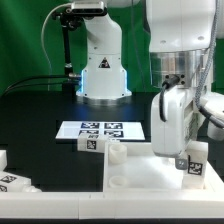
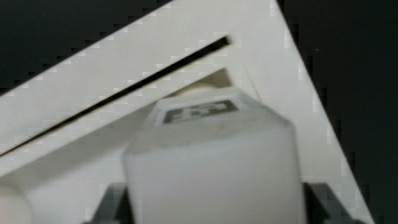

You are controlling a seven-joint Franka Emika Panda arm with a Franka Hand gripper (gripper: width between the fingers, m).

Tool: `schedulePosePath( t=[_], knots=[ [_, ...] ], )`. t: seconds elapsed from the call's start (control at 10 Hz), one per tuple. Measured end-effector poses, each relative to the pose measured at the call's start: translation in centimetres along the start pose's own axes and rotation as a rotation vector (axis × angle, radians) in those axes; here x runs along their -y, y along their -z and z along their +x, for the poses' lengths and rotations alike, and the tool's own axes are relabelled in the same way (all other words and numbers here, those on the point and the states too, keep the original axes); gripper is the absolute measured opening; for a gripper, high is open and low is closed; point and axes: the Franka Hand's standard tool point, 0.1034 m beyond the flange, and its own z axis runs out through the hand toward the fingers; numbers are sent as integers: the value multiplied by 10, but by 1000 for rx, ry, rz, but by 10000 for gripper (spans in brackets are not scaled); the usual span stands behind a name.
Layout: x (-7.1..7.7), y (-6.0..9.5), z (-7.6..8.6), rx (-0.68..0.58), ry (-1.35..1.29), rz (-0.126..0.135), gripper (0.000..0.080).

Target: Assemble one leg

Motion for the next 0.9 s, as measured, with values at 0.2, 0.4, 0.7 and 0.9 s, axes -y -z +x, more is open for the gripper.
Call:
schedulePosePath(
  t=[0.2,0.4,0.7,0.9],
  knots=[
    [0,0,0,-2,-6,1,294],
    [0,1,0,-2,23,2,294],
    [-1,49,-6,55,82,32,590],
    [0,49,-4,53,84,33,637]
  ],
)
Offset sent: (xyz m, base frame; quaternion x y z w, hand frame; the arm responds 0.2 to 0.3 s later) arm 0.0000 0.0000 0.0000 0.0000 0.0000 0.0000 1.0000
